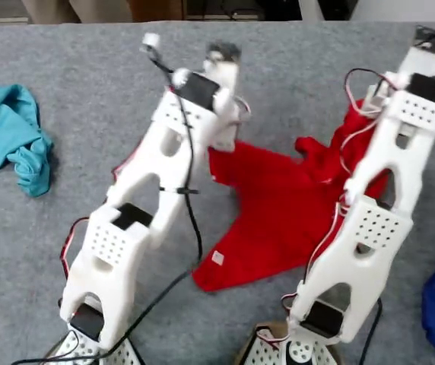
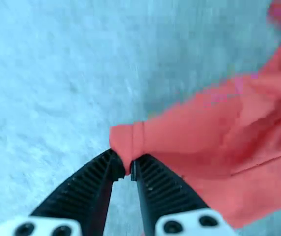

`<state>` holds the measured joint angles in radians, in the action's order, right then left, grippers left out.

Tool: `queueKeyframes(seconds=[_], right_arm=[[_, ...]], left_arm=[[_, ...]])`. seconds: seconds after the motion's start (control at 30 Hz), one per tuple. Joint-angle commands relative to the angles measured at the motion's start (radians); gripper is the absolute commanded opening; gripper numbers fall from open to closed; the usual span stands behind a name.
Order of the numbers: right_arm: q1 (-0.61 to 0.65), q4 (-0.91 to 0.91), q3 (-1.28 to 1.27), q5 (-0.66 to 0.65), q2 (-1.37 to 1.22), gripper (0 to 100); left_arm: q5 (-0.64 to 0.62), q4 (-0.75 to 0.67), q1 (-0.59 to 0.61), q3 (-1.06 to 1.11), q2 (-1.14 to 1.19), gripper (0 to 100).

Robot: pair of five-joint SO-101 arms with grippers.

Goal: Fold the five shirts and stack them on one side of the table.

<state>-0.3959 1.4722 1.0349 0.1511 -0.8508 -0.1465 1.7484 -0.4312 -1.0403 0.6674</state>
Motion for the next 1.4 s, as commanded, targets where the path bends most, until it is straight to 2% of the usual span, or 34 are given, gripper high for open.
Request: queueKeyframes(seconds=[0.0, 0.2, 0.37, 0.57, 0.97, 1.2, 1.37], right_arm=[[-0.042, 0.101, 0.120, 0.002, 0.041, 0.6], [-0.091, 0.315, 0.272, -0.008, 0.042, 0.6], [-0.209, 0.313, 0.354, -0.124, 0.059, 0.6], [-0.297, 0.313, 0.358, -0.204, 0.136, 0.6], [-0.328, 0.315, 0.358, -0.232, 0.171, 0.6], [-0.306, 0.311, 0.325, -0.230, 0.166, 0.9], [-0.306, 0.311, 0.271, -0.230, 0.166, 8.4]], left_arm=[[-0.005, 0.011, 0.048, -0.176, -0.082, 2], [-0.005, 0.011, 0.103, -0.279, -0.133, 2], [0.003, 0.011, 0.146, -0.242, -0.282, 2], [0.005, 0.011, 0.173, -0.150, -0.487, 2], [0.003, 0.011, 0.144, -0.072, -0.814, 2], [-0.003, 0.011, 0.144, 0.218, -0.960, 2], [-0.005, 0.011, 0.129, 0.548, -1.075, 2]])
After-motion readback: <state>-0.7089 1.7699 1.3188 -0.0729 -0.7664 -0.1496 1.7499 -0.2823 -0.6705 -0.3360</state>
